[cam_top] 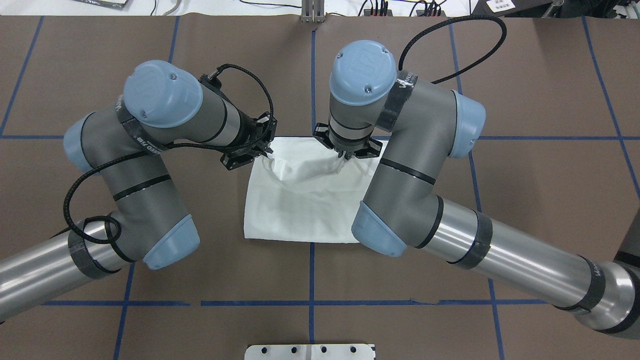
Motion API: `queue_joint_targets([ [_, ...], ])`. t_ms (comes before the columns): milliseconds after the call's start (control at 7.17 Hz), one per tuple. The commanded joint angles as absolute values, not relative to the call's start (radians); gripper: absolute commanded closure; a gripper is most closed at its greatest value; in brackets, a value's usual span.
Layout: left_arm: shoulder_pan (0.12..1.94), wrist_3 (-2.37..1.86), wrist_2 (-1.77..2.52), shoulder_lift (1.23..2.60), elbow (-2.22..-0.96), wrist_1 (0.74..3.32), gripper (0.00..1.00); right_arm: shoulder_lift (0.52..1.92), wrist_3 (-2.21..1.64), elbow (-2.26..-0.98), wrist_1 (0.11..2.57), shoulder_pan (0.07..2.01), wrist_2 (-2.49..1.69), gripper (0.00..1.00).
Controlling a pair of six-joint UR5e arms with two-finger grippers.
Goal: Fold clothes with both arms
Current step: 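Fold the held edge with both grippers over the shirt away from the robot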
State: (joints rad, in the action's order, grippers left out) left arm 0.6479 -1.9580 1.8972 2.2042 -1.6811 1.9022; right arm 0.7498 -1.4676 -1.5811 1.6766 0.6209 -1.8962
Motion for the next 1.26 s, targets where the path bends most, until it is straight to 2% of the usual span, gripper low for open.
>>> queue_joint_targets([
  [0,0.664,-1.957,1.896,2.221,-1.589,1.983,1.00,0.742,-1.467,-1.526,1.620,0.635,-1.924,1.00],
  [418,0.686,-1.954,1.898,2.223,-1.569,1.985,1.00,0.749,-1.473,-1.523,1.623,0.675,-1.980,1.00],
  [558,0.686,-1.951,1.896,2.223,-1.569,1.985,0.44,0.752,-1.476,-1.517,1.617,0.672,-1.977,0.01],
  [697,0.686,-1.945,1.894,2.232,-1.568,1.986,0.00,0.749,-1.477,-1.516,1.614,0.673,-1.977,0.00],
  [1116,0.732,-1.941,1.902,2.215,-1.572,1.971,0.00,0.747,-1.473,-1.519,1.617,0.686,-1.982,0.00],
])
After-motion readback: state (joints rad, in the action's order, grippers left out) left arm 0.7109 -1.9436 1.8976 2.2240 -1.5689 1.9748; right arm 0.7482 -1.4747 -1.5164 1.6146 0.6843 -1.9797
